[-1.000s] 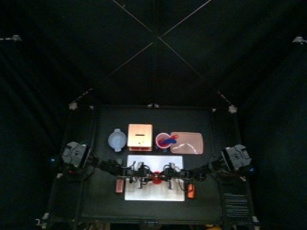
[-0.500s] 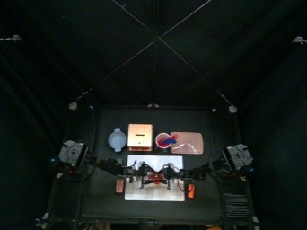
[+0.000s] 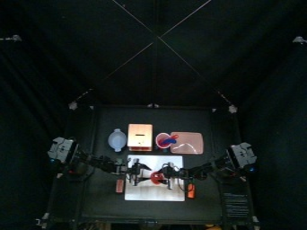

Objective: Get the cutter from the drawer then cut the dough then place the extra dough in the bowl
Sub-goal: Cut the dough

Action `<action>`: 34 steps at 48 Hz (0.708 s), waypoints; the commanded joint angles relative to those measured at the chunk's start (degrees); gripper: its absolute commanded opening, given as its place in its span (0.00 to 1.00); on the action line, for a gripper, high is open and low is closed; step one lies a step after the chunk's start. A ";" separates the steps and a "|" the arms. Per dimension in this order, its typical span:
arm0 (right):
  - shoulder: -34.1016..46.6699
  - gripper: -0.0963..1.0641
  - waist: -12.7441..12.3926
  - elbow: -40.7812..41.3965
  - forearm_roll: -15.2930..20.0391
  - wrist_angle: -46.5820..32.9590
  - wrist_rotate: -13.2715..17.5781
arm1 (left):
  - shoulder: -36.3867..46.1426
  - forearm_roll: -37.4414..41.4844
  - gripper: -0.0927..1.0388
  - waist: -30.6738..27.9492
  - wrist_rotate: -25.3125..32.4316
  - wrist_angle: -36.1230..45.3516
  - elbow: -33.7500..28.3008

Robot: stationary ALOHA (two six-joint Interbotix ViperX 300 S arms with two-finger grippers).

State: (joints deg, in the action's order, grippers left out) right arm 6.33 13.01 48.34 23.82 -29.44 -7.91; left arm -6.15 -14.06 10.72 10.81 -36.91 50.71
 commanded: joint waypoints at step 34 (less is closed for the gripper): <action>-4.39 0.79 -7.65 -16.61 -9.76 43.15 0.79 | -9.93 -2.72 0.60 3.16 0.09 -8.44 -1.58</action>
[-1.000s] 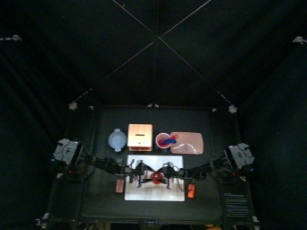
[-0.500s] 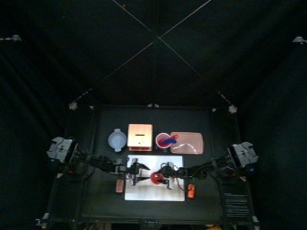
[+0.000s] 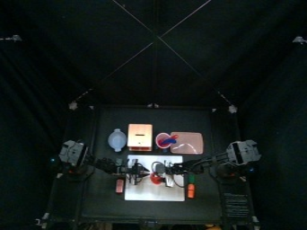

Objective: Get the cutter from the drawer then cut the dough then place the extra dough in the bowl
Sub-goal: Cut the dough

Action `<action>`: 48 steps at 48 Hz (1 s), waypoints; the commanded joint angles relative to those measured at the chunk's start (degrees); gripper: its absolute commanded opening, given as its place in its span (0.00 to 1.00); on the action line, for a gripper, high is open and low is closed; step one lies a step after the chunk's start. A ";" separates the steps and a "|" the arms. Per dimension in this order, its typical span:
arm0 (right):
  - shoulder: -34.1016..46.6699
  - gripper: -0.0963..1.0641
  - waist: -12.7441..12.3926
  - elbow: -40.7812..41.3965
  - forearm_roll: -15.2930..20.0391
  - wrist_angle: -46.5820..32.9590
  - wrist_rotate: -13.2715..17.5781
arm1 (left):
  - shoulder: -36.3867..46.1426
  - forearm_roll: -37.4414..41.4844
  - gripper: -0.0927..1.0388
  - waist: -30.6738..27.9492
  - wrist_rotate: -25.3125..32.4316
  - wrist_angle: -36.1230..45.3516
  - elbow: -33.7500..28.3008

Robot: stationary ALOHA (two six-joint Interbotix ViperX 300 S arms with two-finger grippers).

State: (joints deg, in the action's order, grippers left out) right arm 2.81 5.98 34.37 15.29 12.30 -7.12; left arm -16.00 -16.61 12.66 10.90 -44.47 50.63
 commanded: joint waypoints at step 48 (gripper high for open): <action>0.62 0.79 -1.14 -3.34 -3.08 2.72 0.00 | -5.45 -1.23 0.60 1.05 0.09 0.44 -5.71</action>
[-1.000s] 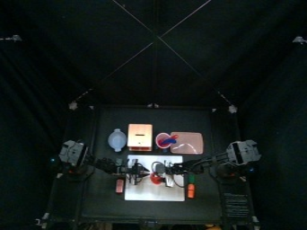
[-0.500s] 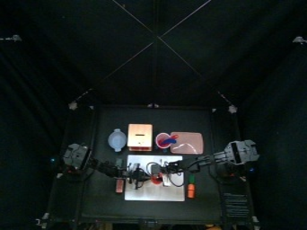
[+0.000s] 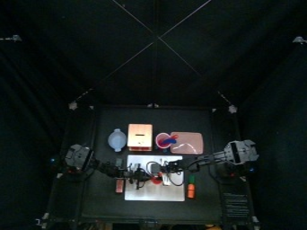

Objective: Get the cutter from the drawer then cut the dough then place the extra dough in the bowl
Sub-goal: Cut the dough

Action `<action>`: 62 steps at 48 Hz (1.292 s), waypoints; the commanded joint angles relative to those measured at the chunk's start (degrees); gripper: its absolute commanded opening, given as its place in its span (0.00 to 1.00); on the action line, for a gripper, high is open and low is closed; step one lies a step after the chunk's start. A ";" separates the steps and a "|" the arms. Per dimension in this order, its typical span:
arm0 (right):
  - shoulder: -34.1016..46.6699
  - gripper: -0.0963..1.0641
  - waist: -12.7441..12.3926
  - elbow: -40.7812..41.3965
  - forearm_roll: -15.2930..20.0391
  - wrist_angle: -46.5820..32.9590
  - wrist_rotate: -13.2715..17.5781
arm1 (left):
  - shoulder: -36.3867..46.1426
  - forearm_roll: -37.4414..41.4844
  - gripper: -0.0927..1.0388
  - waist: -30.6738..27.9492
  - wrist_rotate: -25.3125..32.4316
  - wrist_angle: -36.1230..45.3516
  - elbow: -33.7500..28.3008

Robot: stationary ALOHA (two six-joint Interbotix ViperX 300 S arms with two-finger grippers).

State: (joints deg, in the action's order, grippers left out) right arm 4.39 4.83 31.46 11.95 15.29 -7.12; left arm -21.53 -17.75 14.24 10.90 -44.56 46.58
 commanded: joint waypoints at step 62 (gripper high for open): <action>-3.16 0.46 0.18 -2.11 0.00 1.85 -0.18 | 0.00 -0.26 0.60 -0.97 0.09 2.81 -1.85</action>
